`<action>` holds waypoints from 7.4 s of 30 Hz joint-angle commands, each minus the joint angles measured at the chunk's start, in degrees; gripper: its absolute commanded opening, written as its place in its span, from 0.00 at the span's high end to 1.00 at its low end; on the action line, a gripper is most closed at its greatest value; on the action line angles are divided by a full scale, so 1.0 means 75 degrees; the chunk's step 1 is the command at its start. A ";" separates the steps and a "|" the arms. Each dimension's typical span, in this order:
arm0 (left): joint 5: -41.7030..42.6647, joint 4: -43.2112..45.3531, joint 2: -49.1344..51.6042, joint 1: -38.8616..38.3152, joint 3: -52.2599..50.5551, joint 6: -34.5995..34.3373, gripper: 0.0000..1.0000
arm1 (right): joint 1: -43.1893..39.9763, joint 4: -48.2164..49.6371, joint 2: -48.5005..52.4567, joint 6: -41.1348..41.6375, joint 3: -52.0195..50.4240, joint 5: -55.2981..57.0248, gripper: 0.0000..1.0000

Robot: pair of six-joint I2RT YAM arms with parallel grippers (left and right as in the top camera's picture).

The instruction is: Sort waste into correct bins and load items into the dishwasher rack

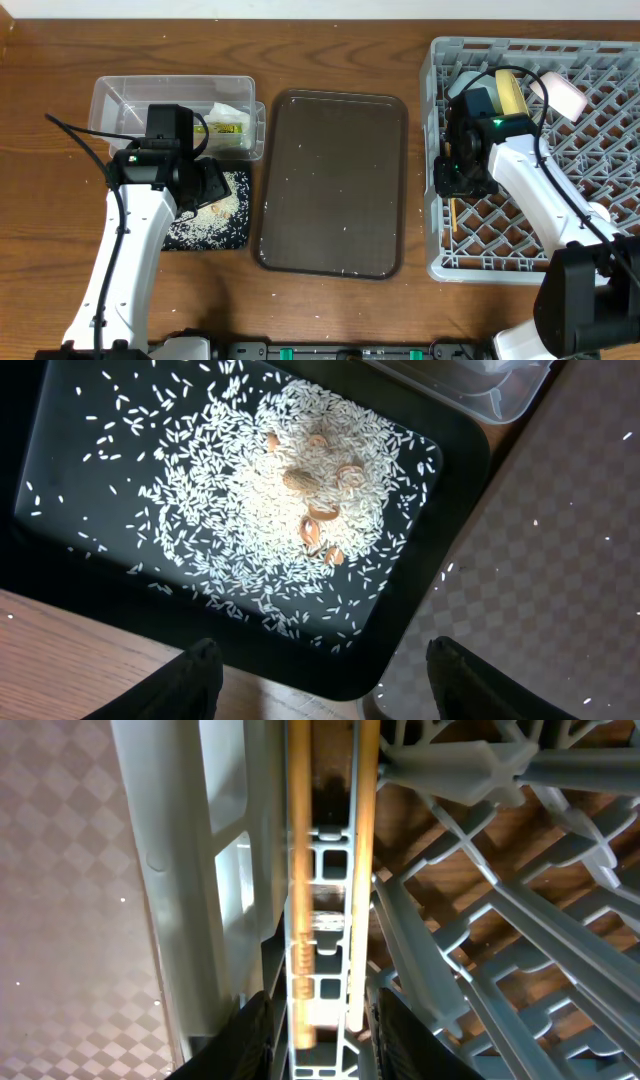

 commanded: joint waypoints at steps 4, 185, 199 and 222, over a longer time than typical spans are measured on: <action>0.0740 0.0076 -0.0064 -0.0012 -0.0029 0.0437 0.32 | 0.0070 0.0752 -0.0618 -0.0003 -0.0003 -0.0831 0.62; 0.0379 0.0382 -0.6659 -0.1119 -0.2002 0.1993 0.31 | -0.1262 0.7350 -1.2980 -0.0595 -0.9390 0.0160 0.01; 0.0379 0.0382 -0.6659 -0.1119 -0.2002 0.1993 0.31 | -0.1262 0.7350 -1.2980 -0.0595 -0.9390 0.0160 0.01; 0.0289 0.0332 -0.6668 -0.1119 -0.2057 0.2025 0.31 | -0.1262 0.7353 -1.2980 -0.0595 -0.9390 0.0160 0.01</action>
